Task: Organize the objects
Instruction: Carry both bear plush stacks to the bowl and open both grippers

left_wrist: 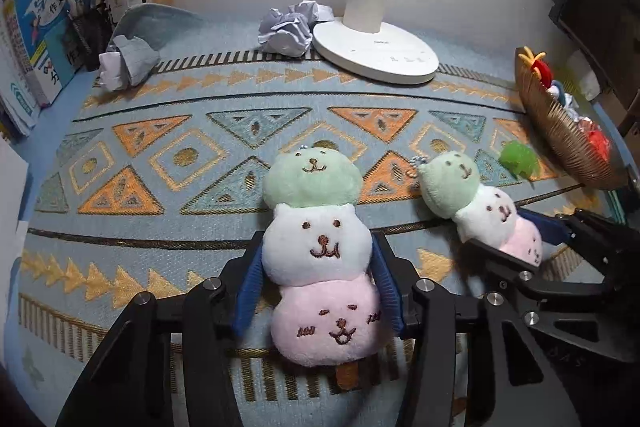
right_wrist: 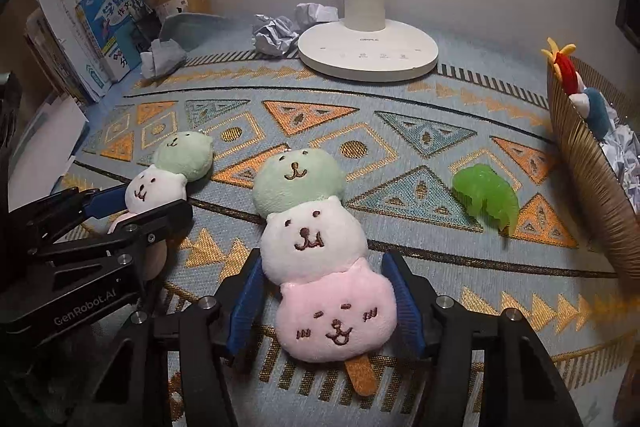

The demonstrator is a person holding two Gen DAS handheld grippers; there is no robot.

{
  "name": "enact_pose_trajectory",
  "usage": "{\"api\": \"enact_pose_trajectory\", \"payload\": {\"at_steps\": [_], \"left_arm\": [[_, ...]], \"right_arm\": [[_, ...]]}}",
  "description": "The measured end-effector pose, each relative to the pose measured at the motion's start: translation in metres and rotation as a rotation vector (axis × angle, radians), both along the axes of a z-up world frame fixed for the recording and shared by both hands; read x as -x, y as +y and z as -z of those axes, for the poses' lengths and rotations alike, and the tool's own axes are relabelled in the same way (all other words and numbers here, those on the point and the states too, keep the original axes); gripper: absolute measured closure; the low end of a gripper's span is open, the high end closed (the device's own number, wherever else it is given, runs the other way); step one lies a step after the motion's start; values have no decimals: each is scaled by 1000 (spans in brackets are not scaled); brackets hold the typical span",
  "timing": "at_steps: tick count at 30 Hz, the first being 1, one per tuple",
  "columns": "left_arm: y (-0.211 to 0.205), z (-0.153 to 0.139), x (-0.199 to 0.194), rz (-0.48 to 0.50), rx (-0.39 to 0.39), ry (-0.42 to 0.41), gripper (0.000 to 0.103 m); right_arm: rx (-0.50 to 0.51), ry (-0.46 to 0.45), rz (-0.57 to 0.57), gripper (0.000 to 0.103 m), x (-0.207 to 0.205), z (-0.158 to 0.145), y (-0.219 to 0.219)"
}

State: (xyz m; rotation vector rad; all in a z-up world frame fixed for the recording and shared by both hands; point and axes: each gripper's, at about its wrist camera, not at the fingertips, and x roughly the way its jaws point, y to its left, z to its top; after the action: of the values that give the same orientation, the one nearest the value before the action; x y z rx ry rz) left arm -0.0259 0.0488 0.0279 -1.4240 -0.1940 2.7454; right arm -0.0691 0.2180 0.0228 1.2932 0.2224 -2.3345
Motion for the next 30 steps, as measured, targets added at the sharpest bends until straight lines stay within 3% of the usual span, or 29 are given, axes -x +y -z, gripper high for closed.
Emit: {"api": "enact_pose_trajectory", "payload": {"at_steps": [4, 9, 16, 19, 22, 23, 24, 25, 30], "left_arm": [[21, -23, 6, 51, -23, 61, 56], [68, -70, 24, 179, -43, 175, 56], [155, -115, 81, 368, -122, 254, 56], [189, -113, 107, 434, -171, 229, 56], [215, -108, 127, 470, -201, 226, 51], [221, -106, 134, 476, -208, 229, 45], [227, -102, 142, 480, -206, 217, 25], [231, -98, 147, 474, -198, 207, 21], [213, -91, 142, 475, -247, 186, 21]], "right_arm": [[50, 35, 20, 49, -5, -20, 10], [118, 142, 139, 49, -1, -74, 60], [155, 319, 486, 48, 21, -143, 170], [221, 309, 637, 48, 37, -150, 215], [236, 278, 691, 47, 55, -147, 234], [243, 276, 688, 45, 60, -145, 236], [253, 270, 676, 42, 66, -142, 236], [256, 259, 673, 38, 71, -138, 237], [281, 249, 715, 38, 70, -124, 245]]}}
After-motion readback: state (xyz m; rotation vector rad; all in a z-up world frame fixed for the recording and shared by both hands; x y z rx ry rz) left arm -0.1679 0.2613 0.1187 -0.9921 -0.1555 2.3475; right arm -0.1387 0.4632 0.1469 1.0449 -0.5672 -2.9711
